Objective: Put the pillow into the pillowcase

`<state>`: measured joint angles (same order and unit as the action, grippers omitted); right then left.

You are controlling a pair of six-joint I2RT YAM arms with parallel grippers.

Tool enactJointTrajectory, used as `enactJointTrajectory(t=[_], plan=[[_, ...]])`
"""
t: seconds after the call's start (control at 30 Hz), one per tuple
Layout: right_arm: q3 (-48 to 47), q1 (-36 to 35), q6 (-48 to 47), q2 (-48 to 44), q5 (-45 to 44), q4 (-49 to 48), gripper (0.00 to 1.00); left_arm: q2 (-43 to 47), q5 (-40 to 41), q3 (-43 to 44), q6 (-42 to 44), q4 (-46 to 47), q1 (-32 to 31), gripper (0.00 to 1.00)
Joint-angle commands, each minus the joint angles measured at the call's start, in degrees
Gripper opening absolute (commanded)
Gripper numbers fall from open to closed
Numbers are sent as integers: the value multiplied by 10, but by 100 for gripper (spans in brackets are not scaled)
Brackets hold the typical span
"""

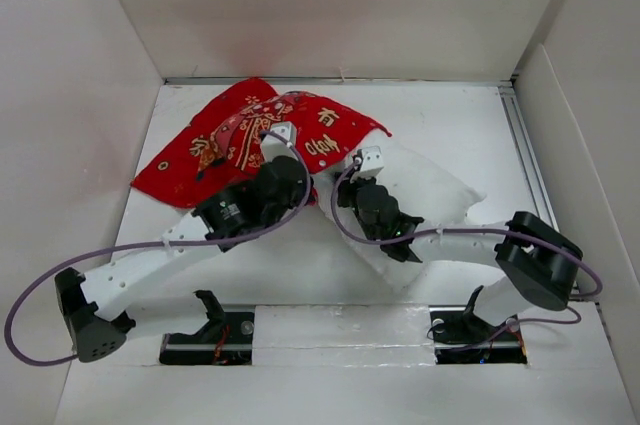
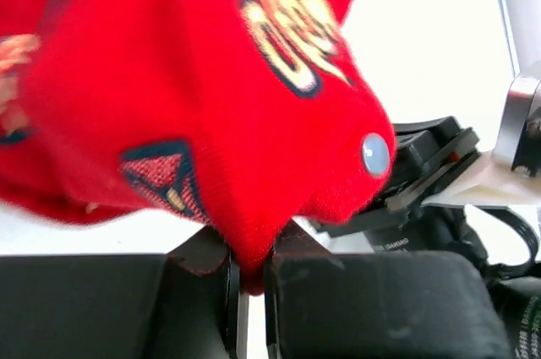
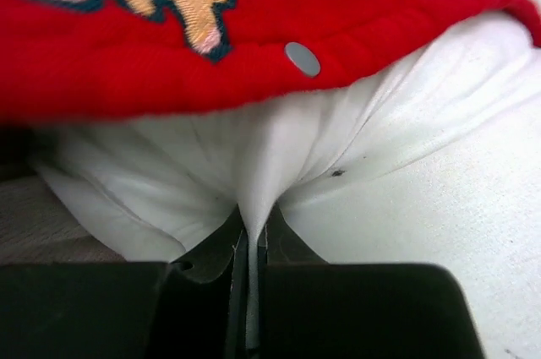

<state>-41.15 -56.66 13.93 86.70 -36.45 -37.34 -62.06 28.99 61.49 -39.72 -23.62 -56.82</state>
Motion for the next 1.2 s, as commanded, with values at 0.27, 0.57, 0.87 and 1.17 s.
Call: enactJointTrajectory(t=[0.27,0.57,0.87,1.17], plan=[[-24,-22,14,-169,-4,-115,0,-96,-372,161,80,50,36,0],[80,-55,94,-119,-99,-318,0,-167,-572,205,56,133,36,0],[159,-60,49,-131,61,-343,60,-113,-602,86,55,189,105,0],[153,-66,91,-429,10,175,100,0,-451,-62,98,74,206,74]])
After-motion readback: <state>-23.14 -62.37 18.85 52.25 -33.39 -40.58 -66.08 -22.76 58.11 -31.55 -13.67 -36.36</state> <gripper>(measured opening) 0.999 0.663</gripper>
